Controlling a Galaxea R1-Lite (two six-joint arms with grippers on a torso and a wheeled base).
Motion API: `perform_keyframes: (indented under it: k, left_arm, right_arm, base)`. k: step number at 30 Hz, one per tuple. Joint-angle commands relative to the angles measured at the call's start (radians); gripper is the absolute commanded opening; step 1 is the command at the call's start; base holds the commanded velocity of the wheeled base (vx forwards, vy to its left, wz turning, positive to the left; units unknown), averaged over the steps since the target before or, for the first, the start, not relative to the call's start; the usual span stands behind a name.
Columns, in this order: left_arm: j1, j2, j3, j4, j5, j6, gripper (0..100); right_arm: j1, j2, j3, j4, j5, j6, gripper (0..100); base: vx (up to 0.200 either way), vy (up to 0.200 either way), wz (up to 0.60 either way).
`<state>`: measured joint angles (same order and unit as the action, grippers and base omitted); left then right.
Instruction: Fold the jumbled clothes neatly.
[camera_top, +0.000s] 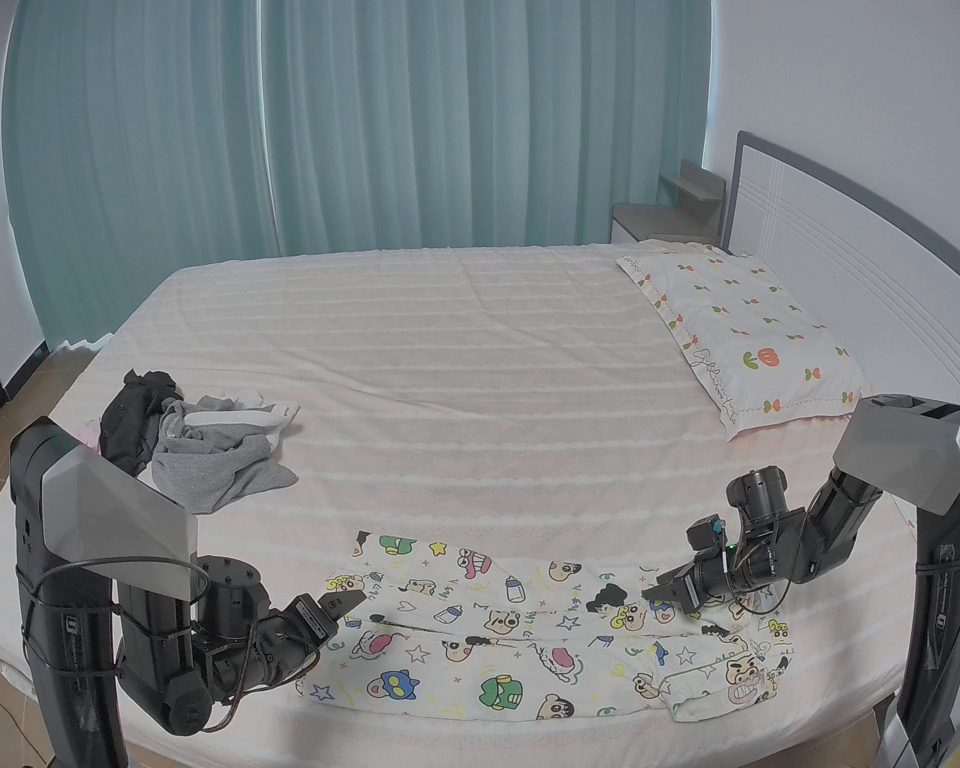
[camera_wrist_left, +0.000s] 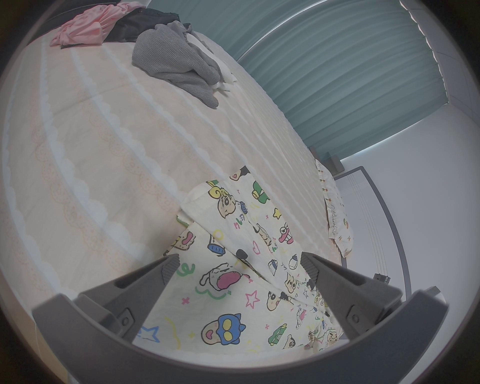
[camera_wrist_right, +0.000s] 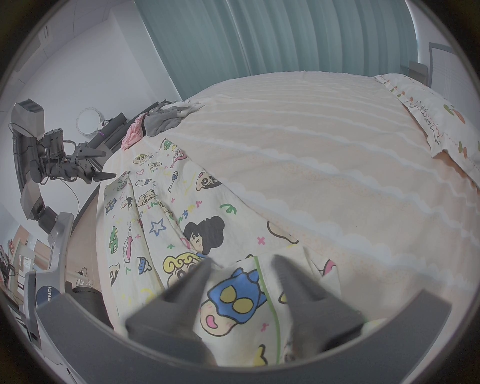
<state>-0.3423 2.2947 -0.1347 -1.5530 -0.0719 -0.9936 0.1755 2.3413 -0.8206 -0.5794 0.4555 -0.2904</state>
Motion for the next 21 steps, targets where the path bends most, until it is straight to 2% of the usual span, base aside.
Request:
perform_keyframes:
  k: [1,11,17,18,21]
  left_arm:
    - [0.000,0.002,0.000,-0.018,0.001,0.000,100]
    - [0.000,0.002,0.000,-0.018,0.001,0.000,100]
    - [-0.003,0.002,0.001,-0.018,0.001,0.000,100]
    - [-0.003,0.002,0.001,-0.018,0.001,0.000,100]
    - [-0.003,0.002,0.001,-0.018,0.001,0.000,100]
  right_arm:
    - [-0.001,-0.005,0.000,0.000,-0.001,0.001,0]
    - [0.012,-0.073,0.015,0.000,-0.006,0.001,0]
    - [0.028,-0.074,0.005,0.003,-0.037,0.001,0]
    - [0.027,-0.059,-0.009,0.003,-0.060,0.001,0]
    - [0.021,-0.040,-0.037,0.032,-0.060,0.001,0]
  base:
    - [0.000,0.000,0.00]
    - [0.000,0.000,0.00]
    - [0.000,0.000,0.00]
    - [0.000,0.000,0.00]
    - [0.000,0.000,0.00]
